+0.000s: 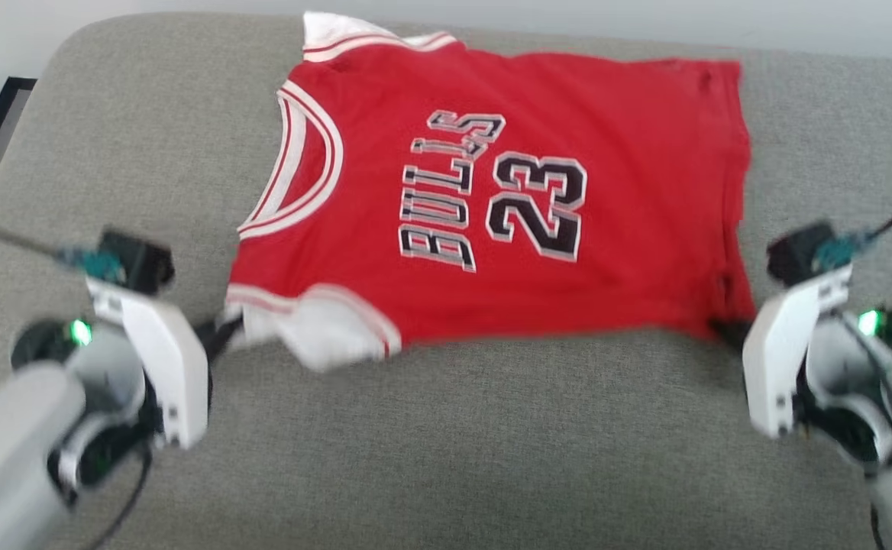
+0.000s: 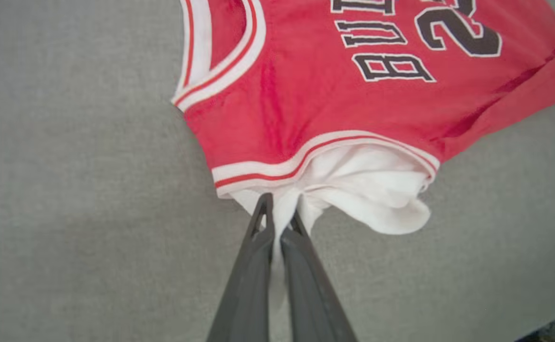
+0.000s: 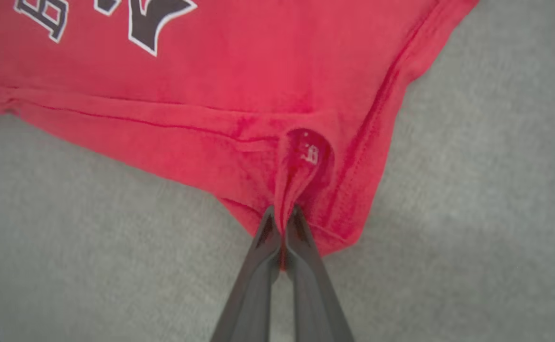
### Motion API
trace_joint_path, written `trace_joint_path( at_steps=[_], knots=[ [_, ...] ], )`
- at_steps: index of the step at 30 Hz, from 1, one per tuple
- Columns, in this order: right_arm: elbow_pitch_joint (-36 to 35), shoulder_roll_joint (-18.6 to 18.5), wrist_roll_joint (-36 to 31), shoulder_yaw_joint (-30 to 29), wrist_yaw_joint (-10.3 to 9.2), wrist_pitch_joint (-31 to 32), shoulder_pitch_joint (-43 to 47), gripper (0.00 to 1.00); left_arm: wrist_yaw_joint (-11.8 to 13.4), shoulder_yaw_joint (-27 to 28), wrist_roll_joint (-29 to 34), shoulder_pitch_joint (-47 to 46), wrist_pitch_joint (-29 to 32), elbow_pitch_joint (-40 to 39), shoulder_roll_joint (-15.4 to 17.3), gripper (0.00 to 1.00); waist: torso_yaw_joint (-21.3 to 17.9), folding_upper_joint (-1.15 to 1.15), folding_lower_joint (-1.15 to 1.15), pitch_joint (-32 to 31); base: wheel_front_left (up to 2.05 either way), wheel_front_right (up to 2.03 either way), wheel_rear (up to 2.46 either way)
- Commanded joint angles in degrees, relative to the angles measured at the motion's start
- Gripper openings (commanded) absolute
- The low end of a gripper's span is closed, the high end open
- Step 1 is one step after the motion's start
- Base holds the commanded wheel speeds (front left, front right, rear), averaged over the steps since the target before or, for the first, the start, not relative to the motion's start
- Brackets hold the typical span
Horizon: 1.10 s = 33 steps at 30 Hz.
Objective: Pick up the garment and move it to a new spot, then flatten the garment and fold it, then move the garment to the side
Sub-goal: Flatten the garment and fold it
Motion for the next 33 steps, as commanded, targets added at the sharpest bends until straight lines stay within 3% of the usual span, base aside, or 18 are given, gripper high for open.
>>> trace_joint_path(
  at_steps=[1, 9, 18, 24, 33],
  knots=[
    [-2.1, -0.5, 1.1, -0.3, -0.02, 1.7, 2.2, 0.0, 1.4, 0.2, -1.3, 2.0, 0.2, -1.7, 1.0, 0.0, -0.2, 0.0, 0.0, 0.0, 0.0, 0.0, 0.0],
    [-15.1, -2.5, 4.5, -4.2, -0.01, 13.7, 14.9, 0.0, 10.1, -0.5, -6.6, 12.8, 2.5, -14.8, 7.3, 0.0, -0.7, 0.0, 0.0, 0.3, 0.0, 0.0, 0.0],
    [-23.1, -3.3, 5.7, -7.7, -0.01, 21.2, 22.8, 0.0, 15.9, -2.2, -9.7, 18.8, 6.1, -22.9, 12.1, 0.0, -1.0, 0.0, 0.0, 1.1, 0.0, 0.0, 0.0],
    [-26.5, -1.5, 5.6, -10.5, -0.01, 21.1, 24.5, 0.0, 17.0, -1.1, -9.1, 17.7, 5.8, -26.1, 14.1, 0.0, -1.0, 0.0, 0.0, 1.7, 0.0, 0.0, 0.0],
    [-31.5, 1.9, 2.5, -15.0, -0.01, 20.4, 19.7, 0.0, 14.7, 3.2, -2.0, 7.8, 5.3, -28.2, 17.0, 0.0, -2.0, 0.0, 0.0, 3.1, 0.0, 0.0, 0.0]
  ],
)
